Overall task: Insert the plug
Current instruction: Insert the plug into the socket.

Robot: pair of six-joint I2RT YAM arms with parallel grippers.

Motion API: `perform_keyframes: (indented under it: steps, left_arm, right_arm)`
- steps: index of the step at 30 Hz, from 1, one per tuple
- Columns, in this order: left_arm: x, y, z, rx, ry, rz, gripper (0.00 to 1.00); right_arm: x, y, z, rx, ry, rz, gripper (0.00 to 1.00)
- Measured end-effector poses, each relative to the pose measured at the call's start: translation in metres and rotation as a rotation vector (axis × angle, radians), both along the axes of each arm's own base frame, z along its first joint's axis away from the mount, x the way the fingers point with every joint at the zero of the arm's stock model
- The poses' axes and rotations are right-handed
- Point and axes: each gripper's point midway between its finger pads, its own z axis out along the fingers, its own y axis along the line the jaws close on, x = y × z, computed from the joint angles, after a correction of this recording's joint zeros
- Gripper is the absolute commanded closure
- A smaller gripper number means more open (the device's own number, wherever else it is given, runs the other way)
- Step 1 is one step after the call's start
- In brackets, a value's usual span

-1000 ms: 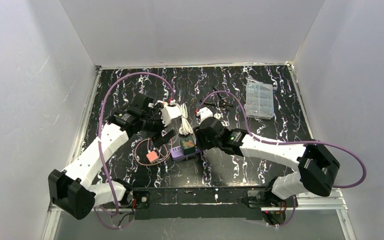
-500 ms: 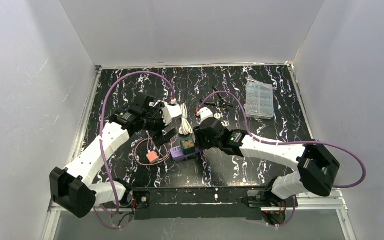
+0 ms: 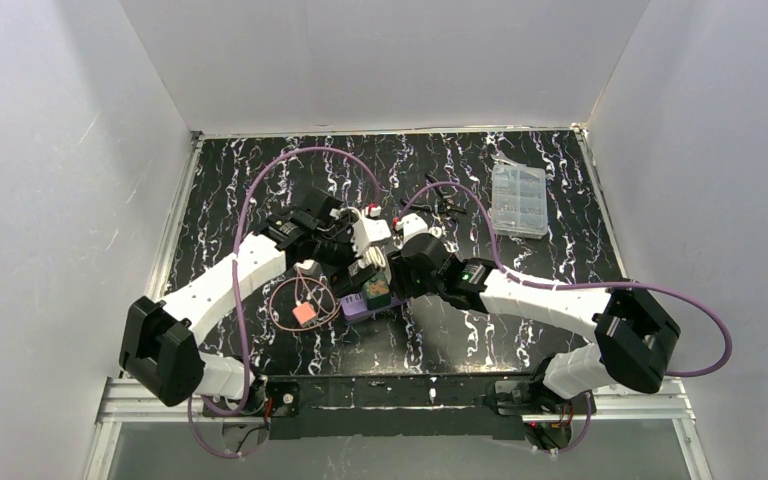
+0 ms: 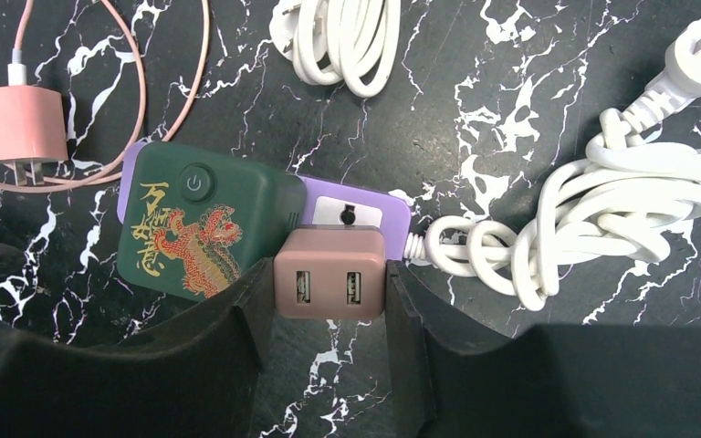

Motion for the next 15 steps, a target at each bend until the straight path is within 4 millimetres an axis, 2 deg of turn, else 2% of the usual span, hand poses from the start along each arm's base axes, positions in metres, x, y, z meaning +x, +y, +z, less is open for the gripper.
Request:
perform_keyframes:
  steps: [6,15]
  left_arm:
    - [0.004,-0.01,-0.007,0.014,-0.016,-0.018,0.02]
    - [0.009,-0.008,-0.029,0.085,0.003,-0.018,0.02]
  right_arm:
    - [-0.002,0.0,0.0,0.003,0.012,0.009,0.99]
    - [-0.005,-0.004,0.0,0.008,0.04,-0.003,0.99]
